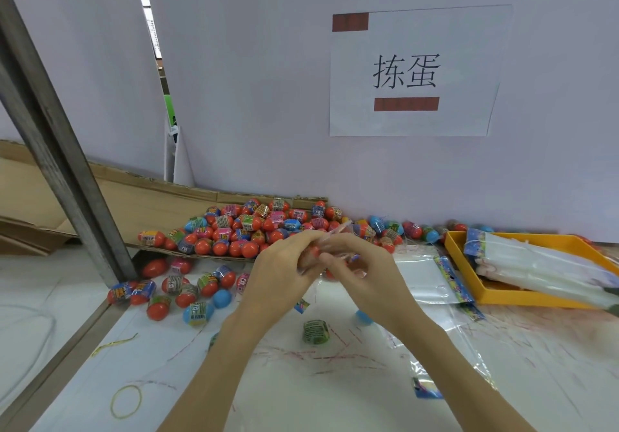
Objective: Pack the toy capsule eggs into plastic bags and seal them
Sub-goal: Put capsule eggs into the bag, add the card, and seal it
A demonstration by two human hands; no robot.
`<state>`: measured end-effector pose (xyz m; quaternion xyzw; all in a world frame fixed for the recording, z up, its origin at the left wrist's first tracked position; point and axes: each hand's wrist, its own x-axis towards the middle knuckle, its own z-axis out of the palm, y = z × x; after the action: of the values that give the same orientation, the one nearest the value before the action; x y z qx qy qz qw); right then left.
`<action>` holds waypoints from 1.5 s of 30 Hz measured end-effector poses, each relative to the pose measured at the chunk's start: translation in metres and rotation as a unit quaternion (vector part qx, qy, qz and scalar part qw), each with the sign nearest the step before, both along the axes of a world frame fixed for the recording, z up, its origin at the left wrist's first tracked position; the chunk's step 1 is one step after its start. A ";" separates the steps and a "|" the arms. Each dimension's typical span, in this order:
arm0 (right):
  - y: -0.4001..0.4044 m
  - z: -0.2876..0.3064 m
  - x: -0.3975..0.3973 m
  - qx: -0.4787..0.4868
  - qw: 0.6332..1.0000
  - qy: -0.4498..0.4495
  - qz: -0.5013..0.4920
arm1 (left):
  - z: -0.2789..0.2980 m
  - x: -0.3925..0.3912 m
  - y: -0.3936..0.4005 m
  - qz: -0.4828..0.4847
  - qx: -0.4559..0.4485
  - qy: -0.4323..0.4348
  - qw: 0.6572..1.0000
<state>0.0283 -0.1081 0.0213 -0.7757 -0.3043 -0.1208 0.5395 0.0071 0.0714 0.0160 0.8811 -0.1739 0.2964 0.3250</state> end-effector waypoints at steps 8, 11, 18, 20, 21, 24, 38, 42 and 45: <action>0.013 -0.012 -0.007 -0.072 0.997 0.010 0.011 | -0.001 -0.002 0.001 -0.010 0.052 -0.029 0.998; 0.012 -0.007 -0.007 -0.073 0.997 0.001 0.009 | -0.002 -0.001 0.001 0.001 0.055 -0.046 0.997; -0.009 -0.003 0.010 0.024 0.993 -0.020 -0.110 | -0.004 0.007 0.009 0.144 -0.061 0.017 0.988; -0.013 -0.013 0.015 -0.078 0.992 -0.005 -0.099 | -0.005 0.009 0.010 0.156 -0.121 0.047 0.979; -0.012 -0.019 0.015 -0.135 0.988 0.004 -0.078 | -0.005 0.010 0.011 0.153 -0.151 0.063 0.975; -0.006 -0.036 0.014 -0.274 0.958 -0.021 -0.080 | -0.001 0.012 0.008 0.111 -0.248 0.111 0.956; -0.011 -0.009 0.016 0.084 0.979 -0.071 -0.171 | -0.001 0.009 0.004 -0.005 -0.248 0.136 0.959; -0.013 0.007 0.009 0.150 0.955 -0.185 -0.175 | -0.005 0.010 0.002 0.014 -0.147 0.083 0.986; -0.008 0.011 0.004 0.136 0.953 -0.232 -0.142 | -0.010 0.008 0.000 0.004 -0.068 0.056 0.996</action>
<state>0.0320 -0.1166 0.0323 -0.6808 -0.2889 -0.4131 0.5314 0.0154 0.0709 0.0061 0.8729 -0.1315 0.2590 0.3920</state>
